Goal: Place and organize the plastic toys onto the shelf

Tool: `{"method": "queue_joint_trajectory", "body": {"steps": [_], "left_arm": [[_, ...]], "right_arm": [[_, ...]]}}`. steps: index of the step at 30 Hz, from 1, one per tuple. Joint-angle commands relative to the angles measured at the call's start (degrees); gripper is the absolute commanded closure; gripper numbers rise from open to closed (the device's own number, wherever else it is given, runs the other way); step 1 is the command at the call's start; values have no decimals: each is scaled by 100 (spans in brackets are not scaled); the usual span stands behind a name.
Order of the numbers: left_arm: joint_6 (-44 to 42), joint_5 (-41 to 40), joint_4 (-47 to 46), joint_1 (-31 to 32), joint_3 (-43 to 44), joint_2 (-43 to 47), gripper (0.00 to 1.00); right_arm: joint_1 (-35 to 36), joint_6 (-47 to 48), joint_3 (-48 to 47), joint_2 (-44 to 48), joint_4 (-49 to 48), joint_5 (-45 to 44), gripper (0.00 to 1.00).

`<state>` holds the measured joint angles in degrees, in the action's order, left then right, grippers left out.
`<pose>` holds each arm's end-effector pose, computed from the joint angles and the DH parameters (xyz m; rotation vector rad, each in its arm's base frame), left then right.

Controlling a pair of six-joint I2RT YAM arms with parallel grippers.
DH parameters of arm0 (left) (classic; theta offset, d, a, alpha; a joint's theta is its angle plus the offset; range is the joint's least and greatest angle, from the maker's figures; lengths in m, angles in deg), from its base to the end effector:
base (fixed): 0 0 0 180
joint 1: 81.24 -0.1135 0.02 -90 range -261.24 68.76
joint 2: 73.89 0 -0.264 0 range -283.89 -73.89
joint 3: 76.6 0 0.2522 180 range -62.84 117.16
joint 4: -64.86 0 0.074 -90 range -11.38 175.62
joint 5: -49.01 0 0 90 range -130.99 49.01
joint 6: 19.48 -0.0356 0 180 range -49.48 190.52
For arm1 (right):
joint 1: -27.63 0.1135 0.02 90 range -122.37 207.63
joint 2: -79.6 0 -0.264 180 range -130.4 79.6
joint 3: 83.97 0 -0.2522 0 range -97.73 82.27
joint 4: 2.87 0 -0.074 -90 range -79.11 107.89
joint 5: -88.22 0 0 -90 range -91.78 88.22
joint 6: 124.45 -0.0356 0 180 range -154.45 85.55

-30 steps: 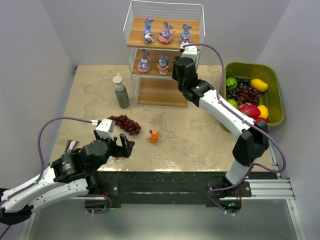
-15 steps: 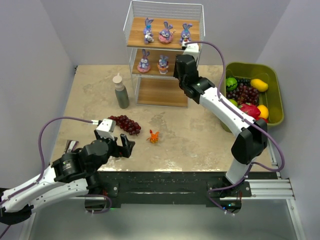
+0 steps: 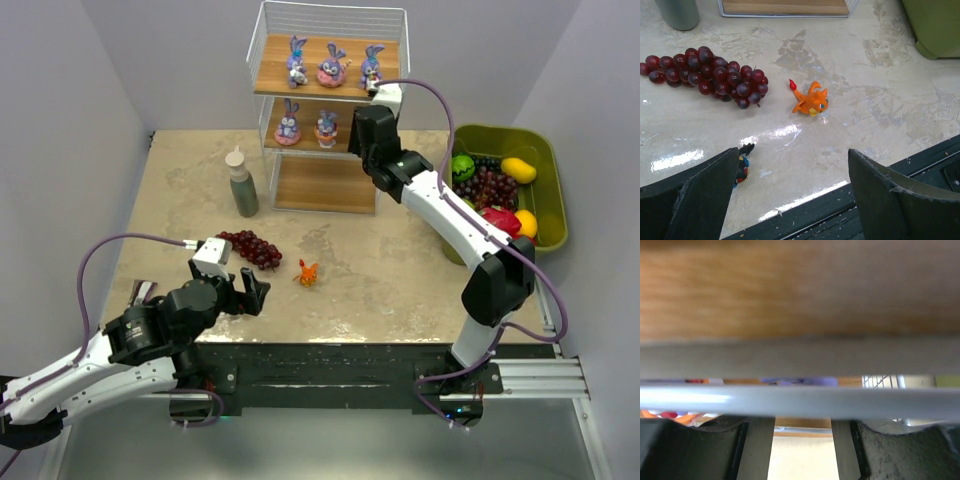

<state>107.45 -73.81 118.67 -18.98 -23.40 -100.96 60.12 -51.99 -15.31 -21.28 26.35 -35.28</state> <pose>0.0652 -0.0825 0.2964 0.0901 2.0093 -0.5338 0.3615 0.2069 0.3852 0.1508 1.8365 0.0544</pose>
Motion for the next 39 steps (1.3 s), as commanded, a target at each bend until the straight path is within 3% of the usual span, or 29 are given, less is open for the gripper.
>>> {"method": "queue_joint_trajectory", "body": {"steps": [1,8,15,20,24,29,34,36,39], "left_arm": [[113,-67,-103,-3,-7,-35,6],[113,-67,-94,-3,-7,-35,6],[122,-76,-94,-3,-7,-26,6],[130,-84,-77,-3,2,8,5],[139,-102,-77,-3,-7,70,5],[104,-137,-121,-3,-24,176,4],[165,-190,-112,-3,-33,342,4],[209,-207,-103,-3,-42,439,4],[262,-260,-103,-3,-68,544,4]], "right_arm": [[-32,-136,-244,77,97,185,52],[-50,-136,-218,147,115,203,50],[-50,5,291,701,-245,370,29],[-41,75,389,973,-246,440,21],[-41,75,581,1176,-237,563,19],[-41,146,977,1606,-79,1344,18],[-41,5,2162,2747,-236,1969,18],[-41,-152,2889,3082,-438,2328,13],[-41,-319,3856,3583,-1026,3336,9]]}}
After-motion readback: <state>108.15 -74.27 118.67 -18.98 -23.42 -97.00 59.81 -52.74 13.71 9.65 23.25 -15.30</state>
